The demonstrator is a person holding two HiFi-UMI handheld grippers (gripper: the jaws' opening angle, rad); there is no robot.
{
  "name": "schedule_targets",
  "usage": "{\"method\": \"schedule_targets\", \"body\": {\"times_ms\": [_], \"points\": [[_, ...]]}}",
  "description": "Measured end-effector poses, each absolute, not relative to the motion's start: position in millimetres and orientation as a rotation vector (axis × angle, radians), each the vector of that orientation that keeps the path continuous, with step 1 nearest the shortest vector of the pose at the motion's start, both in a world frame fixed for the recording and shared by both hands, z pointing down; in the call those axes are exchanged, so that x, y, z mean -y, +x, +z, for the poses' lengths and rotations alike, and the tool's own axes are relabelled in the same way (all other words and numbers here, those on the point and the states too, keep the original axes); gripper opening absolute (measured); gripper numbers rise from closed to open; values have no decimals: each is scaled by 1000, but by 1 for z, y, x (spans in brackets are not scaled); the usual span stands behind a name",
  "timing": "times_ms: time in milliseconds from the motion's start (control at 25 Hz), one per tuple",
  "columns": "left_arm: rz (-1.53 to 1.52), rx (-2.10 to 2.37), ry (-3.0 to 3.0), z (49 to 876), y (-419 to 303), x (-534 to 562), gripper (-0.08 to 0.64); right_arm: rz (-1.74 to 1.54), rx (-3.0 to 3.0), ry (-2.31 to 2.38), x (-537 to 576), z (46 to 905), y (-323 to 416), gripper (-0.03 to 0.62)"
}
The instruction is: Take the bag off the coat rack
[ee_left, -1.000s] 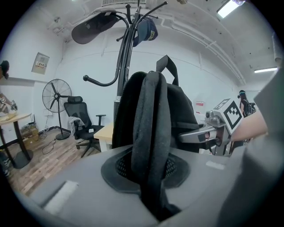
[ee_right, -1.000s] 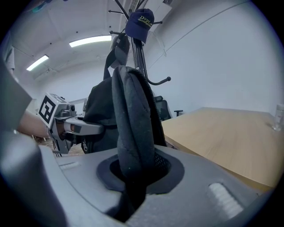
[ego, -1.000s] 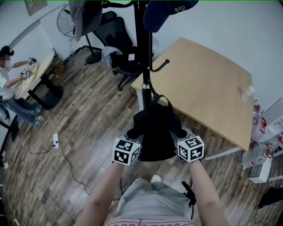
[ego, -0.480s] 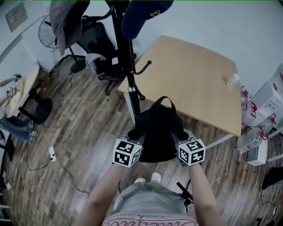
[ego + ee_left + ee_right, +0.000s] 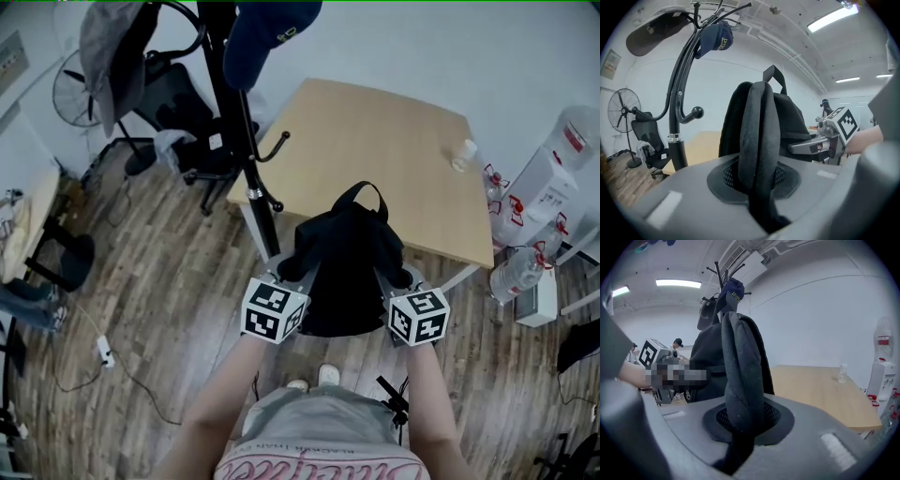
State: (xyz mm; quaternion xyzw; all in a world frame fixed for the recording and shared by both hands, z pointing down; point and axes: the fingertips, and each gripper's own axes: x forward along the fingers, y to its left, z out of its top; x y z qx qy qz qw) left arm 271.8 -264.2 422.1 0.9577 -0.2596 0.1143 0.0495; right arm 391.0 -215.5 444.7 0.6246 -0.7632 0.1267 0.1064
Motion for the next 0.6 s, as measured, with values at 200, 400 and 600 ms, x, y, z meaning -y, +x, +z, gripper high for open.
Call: {"method": "schedule_targets", "body": {"times_ms": [200, 400, 600], "points": [[290, 738, 2984, 396, 290, 266, 77, 308, 2220, 1922, 213, 419, 407, 43], [231, 692, 3061, 365, 304, 269, 77, 222, 2196, 1997, 212, 388, 419, 43], [148, 654, 3147, 330, 315, 274, 78, 108, 2166, 2071, 213, 355, 427, 41]]}}
